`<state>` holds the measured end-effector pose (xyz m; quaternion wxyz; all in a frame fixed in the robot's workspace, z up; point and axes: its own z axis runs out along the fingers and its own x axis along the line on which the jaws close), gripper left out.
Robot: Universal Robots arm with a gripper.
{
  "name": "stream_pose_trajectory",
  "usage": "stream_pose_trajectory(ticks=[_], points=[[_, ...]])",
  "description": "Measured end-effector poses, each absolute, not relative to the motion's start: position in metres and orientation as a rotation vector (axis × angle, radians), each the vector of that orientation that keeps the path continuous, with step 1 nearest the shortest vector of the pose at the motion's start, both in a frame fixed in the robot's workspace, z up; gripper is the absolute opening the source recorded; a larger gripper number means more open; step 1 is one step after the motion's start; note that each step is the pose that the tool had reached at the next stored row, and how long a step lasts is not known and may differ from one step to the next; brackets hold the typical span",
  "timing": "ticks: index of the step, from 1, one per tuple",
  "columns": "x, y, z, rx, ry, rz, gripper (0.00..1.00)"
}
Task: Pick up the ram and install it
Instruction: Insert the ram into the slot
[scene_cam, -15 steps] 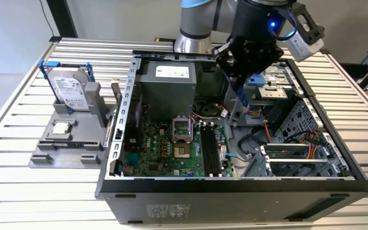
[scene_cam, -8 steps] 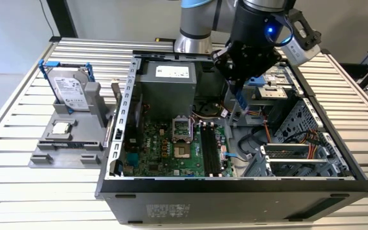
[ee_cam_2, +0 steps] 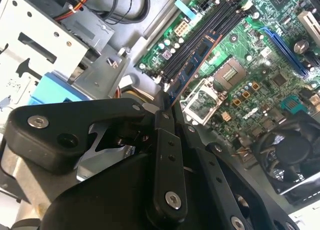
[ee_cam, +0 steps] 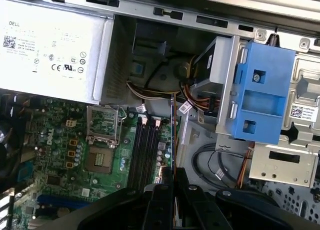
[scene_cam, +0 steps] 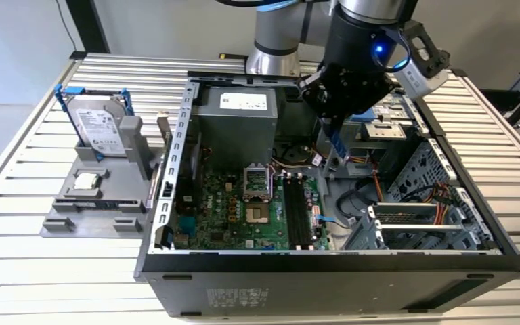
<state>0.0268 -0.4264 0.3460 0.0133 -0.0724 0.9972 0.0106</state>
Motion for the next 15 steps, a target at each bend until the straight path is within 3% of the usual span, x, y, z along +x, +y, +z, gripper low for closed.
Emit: stream_pose_trajectory(ticks=[15], points=[[0.027, -0.436, 0.333, -0.226, 3.116, 0.032, 0.00]])
